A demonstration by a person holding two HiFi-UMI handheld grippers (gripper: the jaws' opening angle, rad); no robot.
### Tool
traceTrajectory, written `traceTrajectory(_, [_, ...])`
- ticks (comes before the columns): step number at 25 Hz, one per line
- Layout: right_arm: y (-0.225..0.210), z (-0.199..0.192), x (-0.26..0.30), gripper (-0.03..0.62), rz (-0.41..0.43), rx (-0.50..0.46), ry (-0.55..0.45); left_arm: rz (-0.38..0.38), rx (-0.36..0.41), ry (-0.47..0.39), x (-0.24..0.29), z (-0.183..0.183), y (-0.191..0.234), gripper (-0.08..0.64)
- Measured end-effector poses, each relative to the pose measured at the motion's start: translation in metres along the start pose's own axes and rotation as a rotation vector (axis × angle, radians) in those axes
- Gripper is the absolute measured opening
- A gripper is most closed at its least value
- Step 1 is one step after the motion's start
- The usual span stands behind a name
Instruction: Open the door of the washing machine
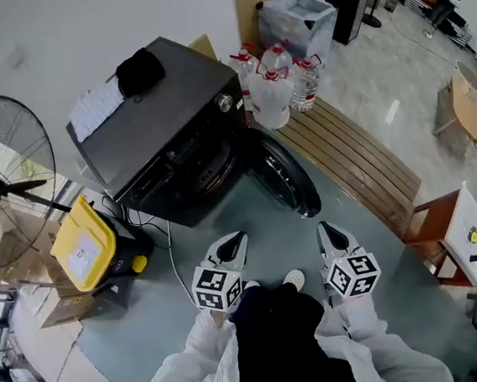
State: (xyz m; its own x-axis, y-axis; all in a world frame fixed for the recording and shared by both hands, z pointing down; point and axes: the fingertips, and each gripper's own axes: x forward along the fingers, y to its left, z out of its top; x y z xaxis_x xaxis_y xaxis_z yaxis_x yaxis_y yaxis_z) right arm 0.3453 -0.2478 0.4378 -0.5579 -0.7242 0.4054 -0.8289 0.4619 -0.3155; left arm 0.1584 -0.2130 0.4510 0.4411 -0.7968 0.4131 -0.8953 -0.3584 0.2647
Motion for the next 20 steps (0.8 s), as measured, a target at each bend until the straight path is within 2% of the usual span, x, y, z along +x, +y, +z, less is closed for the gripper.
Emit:
traceTrajectory(4, [0.055, 0.026, -0.007, 0.011, 0.080, -0.056, -0.043, 0.069, 0.020, -0.096, -0.054, 0.033, 0.016, 0.000])
traceTrajectory(7, [0.082, 0.030, -0.013, 0.011, 0.105, -0.088, -0.058, 0.113, 0.021, -0.148, -0.088, 0.038, 0.026, -0.002])
traceTrajectory(14, [0.112, 0.005, -0.028, 0.011, 0.115, -0.100, -0.068, 0.171, 0.023, -0.152, -0.143, 0.009, 0.049, -0.002])
traceTrajectory(17, [0.121, -0.010, -0.031, 0.011, 0.126, -0.123, -0.053, 0.169, 0.010, -0.159, -0.152, 0.000, 0.051, -0.002])
traceTrajectory(20, [0.131, -0.022, -0.033, 0.009, 0.130, -0.101, -0.052, 0.160, 0.018, -0.147, -0.158, -0.010, 0.052, -0.002])
